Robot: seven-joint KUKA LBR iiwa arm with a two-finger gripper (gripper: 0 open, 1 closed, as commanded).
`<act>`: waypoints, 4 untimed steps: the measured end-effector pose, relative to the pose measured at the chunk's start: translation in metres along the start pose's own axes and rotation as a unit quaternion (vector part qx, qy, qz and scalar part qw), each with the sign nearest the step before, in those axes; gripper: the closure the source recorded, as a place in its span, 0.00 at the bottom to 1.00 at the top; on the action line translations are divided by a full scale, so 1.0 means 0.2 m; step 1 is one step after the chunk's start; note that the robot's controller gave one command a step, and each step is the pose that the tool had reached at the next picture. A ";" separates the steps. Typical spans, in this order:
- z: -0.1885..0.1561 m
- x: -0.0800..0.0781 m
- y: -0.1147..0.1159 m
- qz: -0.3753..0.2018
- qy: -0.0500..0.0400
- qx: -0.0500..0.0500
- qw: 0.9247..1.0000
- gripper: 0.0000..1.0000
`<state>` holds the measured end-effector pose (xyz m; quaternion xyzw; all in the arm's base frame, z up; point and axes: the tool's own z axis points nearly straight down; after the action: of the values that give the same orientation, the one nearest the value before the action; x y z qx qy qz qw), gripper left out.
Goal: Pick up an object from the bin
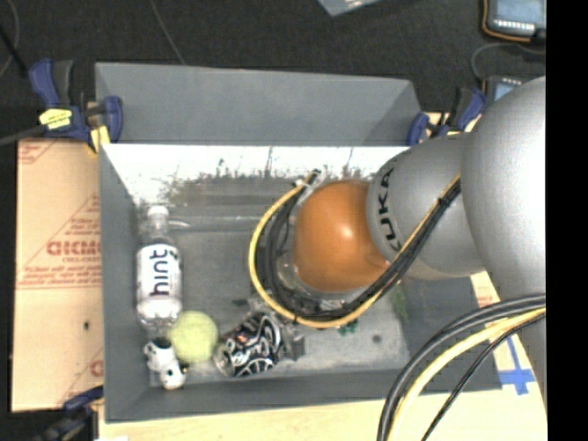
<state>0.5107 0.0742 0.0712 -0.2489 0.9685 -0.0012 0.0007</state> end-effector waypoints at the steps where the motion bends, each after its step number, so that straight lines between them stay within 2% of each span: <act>1: 0.00 0.00 0.00 0.000 0.000 0.000 1.000 1.00; 2: -0.01 0.00 0.00 0.000 0.000 0.000 1.000 1.00; 3: 0.00 -0.16 -0.26 -0.063 -0.002 0.001 0.998 1.00; 4: 0.00 -0.16 -0.26 -0.063 -0.002 0.001 0.998 1.00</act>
Offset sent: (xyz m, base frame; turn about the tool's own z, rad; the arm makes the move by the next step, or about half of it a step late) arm 0.0025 -0.0030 0.1143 0.0282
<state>0.5633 0.0448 0.0718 -0.3093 0.9510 -0.0017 0.0025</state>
